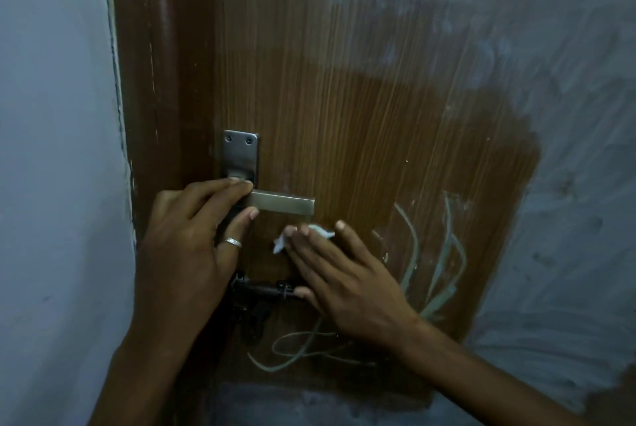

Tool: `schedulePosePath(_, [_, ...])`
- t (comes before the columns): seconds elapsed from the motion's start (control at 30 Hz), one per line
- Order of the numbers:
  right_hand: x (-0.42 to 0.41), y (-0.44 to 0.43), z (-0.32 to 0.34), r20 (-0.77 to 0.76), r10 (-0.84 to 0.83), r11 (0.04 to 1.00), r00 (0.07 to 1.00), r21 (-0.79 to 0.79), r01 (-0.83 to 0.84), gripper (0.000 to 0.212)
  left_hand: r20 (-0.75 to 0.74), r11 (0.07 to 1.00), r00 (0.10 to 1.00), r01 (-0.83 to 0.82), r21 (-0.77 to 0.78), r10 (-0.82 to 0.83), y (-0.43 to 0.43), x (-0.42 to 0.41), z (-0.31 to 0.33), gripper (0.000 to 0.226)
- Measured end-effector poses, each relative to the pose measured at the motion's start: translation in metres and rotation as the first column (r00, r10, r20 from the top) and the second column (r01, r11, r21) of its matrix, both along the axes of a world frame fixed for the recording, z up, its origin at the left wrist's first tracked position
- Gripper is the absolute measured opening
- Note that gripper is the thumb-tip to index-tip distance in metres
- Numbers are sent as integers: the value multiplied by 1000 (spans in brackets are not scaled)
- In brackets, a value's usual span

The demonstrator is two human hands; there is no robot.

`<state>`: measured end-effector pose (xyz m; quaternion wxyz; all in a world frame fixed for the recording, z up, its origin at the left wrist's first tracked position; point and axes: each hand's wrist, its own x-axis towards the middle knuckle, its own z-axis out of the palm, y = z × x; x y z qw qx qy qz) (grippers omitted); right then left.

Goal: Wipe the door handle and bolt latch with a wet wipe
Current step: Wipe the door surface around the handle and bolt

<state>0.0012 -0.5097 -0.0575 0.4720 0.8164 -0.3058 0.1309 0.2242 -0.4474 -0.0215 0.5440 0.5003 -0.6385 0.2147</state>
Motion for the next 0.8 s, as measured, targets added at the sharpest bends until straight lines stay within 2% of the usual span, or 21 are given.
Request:
schedulePosePath(0.1, [-14,5,-9,48,-15,1000,999,8,15,55,-1,1000,1000,6,5,-6,1,0,1,36])
schedulePosePath(0.23, [-20,2,34,296,-63,993,953,-77,90,57,3,1000,1000,1,-4,-1,1,0,1,36])
schedulePosePath(0.33, [2,-2,66,450,-83,992,889,-44,115,63,-4,1000,1000,6,-8,-6,1,0,0,36])
schedulePosePath(0.4, [23,-4,66,441,-54,998,896,10,55,66,10,1000,1000,-5,-13,5,-1,0,-1,33])
schedulePosePath(0.47, [38,-4,51,350,-16,999,937,46,0,66,27,1000,999,-16,-14,16,-2,1,-1,35])
schedulePosePath(0.53, [32,-3,36,295,-11,1000,955,25,4,62,38,1000,999,-20,-10,21,-3,2,0,35])
schedulePosePath(0.6, [10,0,34,347,-49,998,937,-7,55,60,40,1000,999,-17,16,16,-3,2,0,33])
schedulePosePath(0.67, [-17,6,39,482,-95,989,871,-54,137,61,35,999,999,-19,44,17,-3,1,2,38])
schedulePosePath(0.73, [-49,12,49,643,-151,970,751,-49,237,61,28,999,1000,-9,36,8,-5,2,2,39])
schedulePosePath(0.8, [-67,18,63,766,-143,966,627,-30,257,61,5,1000,1000,21,17,-21,-5,0,1,37])
